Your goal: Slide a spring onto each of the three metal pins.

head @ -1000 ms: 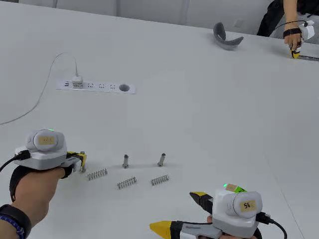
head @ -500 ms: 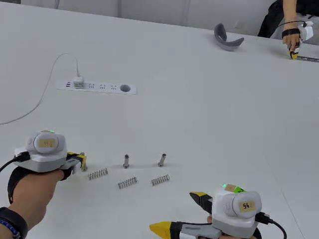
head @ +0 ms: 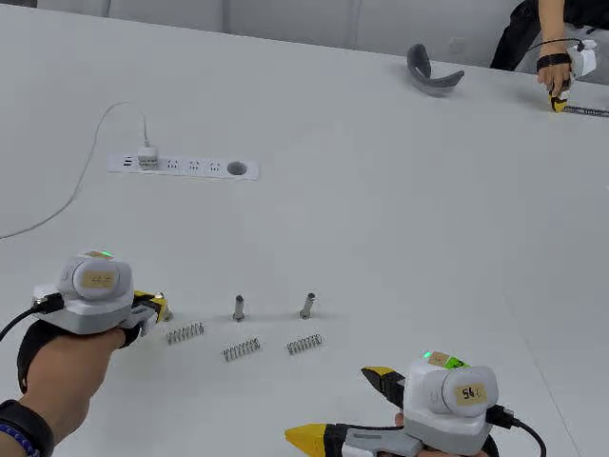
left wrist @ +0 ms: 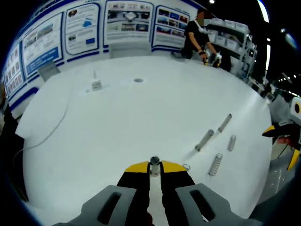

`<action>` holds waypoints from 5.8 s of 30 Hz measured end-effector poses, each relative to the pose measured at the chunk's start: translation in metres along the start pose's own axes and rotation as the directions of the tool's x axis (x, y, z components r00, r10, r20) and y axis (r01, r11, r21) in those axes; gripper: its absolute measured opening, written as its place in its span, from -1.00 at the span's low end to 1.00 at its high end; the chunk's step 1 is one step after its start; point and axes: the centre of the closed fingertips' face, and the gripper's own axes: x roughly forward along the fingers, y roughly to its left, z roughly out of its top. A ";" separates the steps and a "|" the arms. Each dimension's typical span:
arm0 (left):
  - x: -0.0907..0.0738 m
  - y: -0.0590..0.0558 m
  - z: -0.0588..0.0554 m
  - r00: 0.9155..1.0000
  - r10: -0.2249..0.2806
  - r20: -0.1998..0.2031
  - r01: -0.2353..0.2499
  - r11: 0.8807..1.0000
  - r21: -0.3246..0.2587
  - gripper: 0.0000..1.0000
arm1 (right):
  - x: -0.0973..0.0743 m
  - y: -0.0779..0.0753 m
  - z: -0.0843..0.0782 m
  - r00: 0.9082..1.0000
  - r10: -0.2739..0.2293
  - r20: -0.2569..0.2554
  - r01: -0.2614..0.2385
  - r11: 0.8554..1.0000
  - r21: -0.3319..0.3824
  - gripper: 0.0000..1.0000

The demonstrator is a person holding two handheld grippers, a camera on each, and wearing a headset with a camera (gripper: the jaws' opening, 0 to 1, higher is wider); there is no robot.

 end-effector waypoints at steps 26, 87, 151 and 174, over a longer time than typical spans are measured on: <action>0.000 -0.004 -0.003 1.000 0.014 -0.001 -0.014 0.993 0.119 -0.85 | 0.000 -0.001 -0.002 1.000 0.002 0.002 -0.002 1.000 0.010 0.88; -0.039 -0.009 -0.062 0.999 -0.046 -0.019 0.045 0.998 -0.035 -0.16 | 0.003 0.003 -0.007 1.000 0.008 -0.010 -0.008 1.000 -0.013 0.88; -0.070 -0.051 -0.067 0.960 -0.251 -0.122 0.268 0.951 0.154 0.70 | 0.003 0.001 -0.005 1.000 -0.004 -0.024 0.002 0.998 -0.058 0.90; -0.010 -0.058 -0.046 0.951 -0.287 -0.112 0.303 0.938 0.169 0.45 | 0.005 0.005 -0.011 0.999 0.011 -0.040 -0.013 0.999 -0.049 0.90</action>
